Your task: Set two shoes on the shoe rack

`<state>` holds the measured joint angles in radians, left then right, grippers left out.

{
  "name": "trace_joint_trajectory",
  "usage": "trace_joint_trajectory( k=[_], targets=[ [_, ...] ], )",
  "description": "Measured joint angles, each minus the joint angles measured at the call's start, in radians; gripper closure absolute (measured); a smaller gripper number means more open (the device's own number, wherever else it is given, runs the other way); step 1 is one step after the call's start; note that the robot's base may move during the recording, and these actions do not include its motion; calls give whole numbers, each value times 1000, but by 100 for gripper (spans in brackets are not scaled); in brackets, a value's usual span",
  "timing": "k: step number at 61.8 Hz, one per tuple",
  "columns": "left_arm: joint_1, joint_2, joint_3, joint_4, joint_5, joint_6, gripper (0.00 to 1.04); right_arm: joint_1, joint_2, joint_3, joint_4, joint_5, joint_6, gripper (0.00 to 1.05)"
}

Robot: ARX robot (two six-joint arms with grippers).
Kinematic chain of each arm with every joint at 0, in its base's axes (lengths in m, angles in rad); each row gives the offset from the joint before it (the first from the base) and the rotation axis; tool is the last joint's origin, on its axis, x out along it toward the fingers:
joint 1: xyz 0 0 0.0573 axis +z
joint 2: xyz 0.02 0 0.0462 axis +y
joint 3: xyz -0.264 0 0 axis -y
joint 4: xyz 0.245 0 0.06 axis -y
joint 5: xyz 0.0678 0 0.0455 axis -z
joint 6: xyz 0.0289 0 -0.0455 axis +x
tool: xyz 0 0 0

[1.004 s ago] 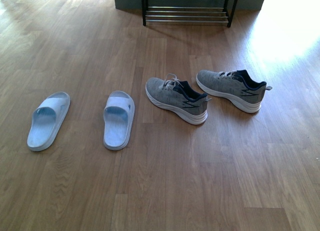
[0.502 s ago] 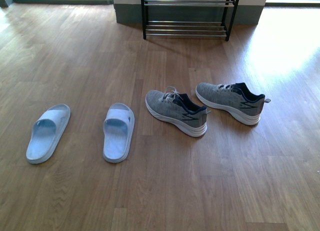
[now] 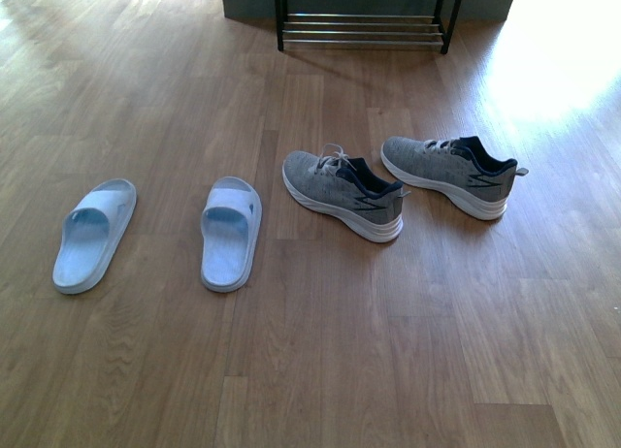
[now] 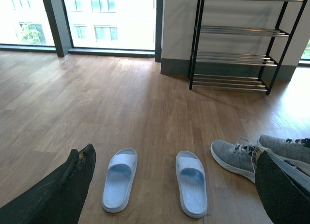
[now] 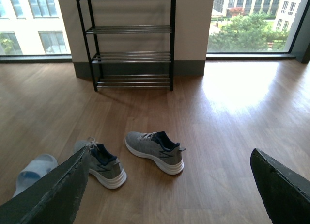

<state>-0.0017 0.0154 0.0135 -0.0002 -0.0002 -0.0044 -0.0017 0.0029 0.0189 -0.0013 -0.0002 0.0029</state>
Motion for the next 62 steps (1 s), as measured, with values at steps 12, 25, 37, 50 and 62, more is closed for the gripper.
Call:
trace_joint_trajectory(
  k=[12, 25, 37, 50, 62],
  targets=[
    [0, 0, 0, 0, 0, 0, 9, 0, 0, 0, 0, 0, 0, 9],
    [0, 0, 0, 0, 0, 0, 9, 0, 0, 0, 0, 0, 0, 9],
    [0, 0, 0, 0, 0, 0, 9, 0, 0, 0, 0, 0, 0, 9],
    [0, 0, 0, 0, 0, 0, 9, 0, 0, 0, 0, 1, 0, 9],
    [0, 0, 0, 0, 0, 0, 9, 0, 0, 0, 0, 0, 0, 9]
  ],
)
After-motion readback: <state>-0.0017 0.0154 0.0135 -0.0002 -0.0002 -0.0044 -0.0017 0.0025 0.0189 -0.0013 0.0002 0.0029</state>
